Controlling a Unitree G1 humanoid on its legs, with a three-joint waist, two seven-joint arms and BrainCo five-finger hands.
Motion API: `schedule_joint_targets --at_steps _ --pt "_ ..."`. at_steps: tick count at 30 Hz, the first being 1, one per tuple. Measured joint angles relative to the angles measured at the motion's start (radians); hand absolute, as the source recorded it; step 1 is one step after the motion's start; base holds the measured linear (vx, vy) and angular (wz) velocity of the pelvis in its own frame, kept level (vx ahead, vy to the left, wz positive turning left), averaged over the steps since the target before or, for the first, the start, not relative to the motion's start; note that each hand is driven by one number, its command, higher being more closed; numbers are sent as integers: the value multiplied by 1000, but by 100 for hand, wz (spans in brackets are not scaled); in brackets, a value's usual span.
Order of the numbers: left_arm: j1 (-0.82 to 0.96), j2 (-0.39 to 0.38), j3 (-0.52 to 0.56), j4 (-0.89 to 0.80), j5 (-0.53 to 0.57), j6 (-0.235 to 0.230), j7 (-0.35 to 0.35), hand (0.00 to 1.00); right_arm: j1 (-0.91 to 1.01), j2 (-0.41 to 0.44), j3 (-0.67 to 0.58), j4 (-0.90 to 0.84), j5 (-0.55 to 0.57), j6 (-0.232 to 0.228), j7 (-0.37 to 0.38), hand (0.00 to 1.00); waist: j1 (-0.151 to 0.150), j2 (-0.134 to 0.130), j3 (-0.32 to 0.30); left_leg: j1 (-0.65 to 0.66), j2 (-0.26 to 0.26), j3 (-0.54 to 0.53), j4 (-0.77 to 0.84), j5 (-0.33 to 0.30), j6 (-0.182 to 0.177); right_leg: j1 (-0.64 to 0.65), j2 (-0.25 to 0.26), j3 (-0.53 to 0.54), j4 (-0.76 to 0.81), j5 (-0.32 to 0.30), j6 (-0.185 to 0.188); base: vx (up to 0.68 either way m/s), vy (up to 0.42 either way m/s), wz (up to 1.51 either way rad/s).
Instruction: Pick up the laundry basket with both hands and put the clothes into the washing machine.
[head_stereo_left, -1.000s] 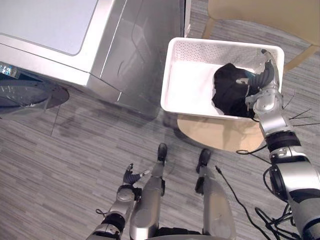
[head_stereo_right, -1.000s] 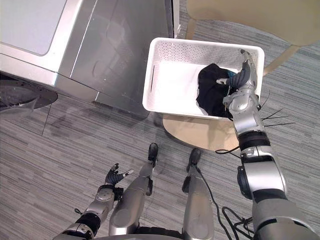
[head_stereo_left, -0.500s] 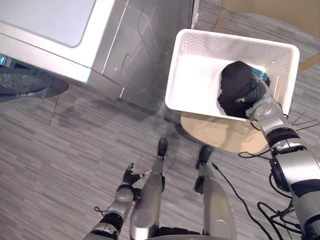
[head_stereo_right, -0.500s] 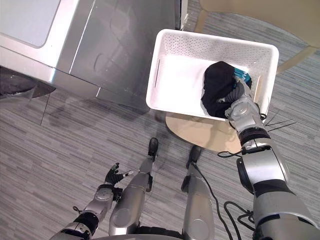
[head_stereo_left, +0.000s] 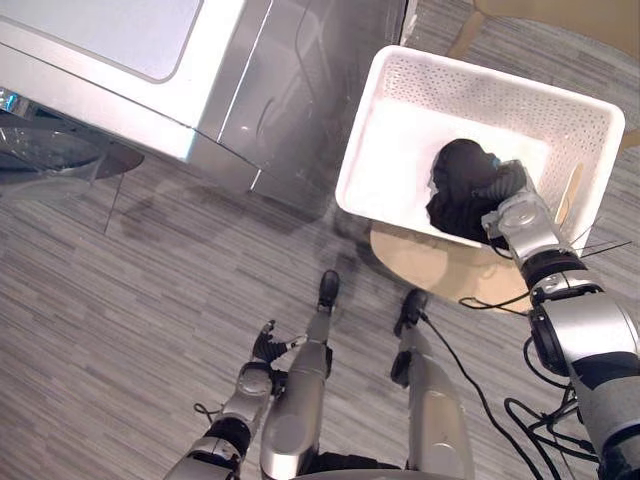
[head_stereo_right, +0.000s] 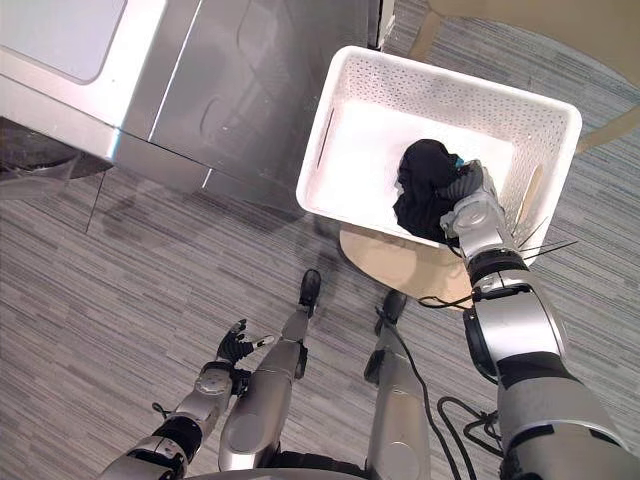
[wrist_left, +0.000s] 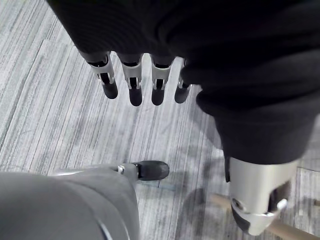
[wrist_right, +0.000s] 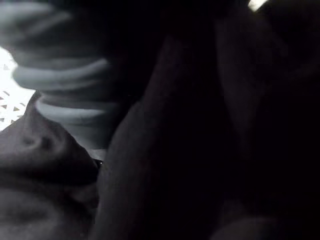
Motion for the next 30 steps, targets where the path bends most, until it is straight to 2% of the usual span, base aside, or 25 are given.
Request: schedule_joint_targets --at_steps 4,7,9,12,14,17,19,24,26,28,30 --pt "3 -2 13 -16 0 1 -1 0 60 0 -49 -156 56 -1 -20 100 -8 0 0 47 3 5 -5 0 0 43 1 4 0 -1 -1 -9 -5 -2" --pt "8 -1 46 -25 0 2 -1 0 177 17 -113 -387 145 -26 -46 100 -15 -2 -2 88 5 6 -7 -1 1 83 3 5 0 -9 2 -1 -7 1" --pt "46 0 78 -25 1 4 -1 0 291 88 -144 -551 234 -73 -60 100 -37 -21 -33 111 5 8 -8 -8 6 106 3 5 -1 -24 12 1 -9 2" --pt "99 -1 82 -22 6 13 -2 0 426 164 -145 -683 310 -107 -58 100 -44 -49 -93 134 5 27 -8 -21 12 129 4 13 -11 -27 14 53 -3 -8" --pt "149 -5 98 -25 12 20 -5 0 569 238 -144 -820 358 -123 -38 100 -53 -65 -145 176 2 30 -8 -35 8 181 4 15 -32 -27 14 91 7 3" --pt "194 -3 118 -28 14 23 -10 0 710 313 -136 -967 398 -153 3 100 -62 -75 -212 216 -3 36 -8 -51 8 231 1 14 -54 -28 20 108 24 3" --pt "214 1 120 -28 15 23 -17 0 753 336 -125 -1030 434 -160 26 100 -61 -79 -237 239 -4 48 -8 -61 15 249 0 25 -59 -34 29 66 22 -16" --pt "284 3 188 -59 11 21 -18 0 853 392 -60 -1204 557 -238 103 100 -59 -109 -281 302 -2 85 -8 -82 16 285 1 59 -53 -35 29 32 12 -24" --pt "282 5 194 -82 6 20 -15 0 882 412 -42 -1217 578 -257 119 100 -63 -116 -279 304 -7 82 15 -89 18 257 -16 58 48 -81 25 -26 0 17" --pt "281 5 194 -123 -6 11 -11 0 921 424 -38 -1216 578 -259 120 100 -62 -120 -281 284 -16 55 72 -106 25 238 -32 63 151 -131 41 -63 -28 61" --pt "281 4 195 -192 -10 -12 2 0 950 434 -9 -1214 572 -263 119 100 -64 -123 -281 230 -26 -13 137 -114 31 187 -32 148 455 -284 69 -99 -134 107"
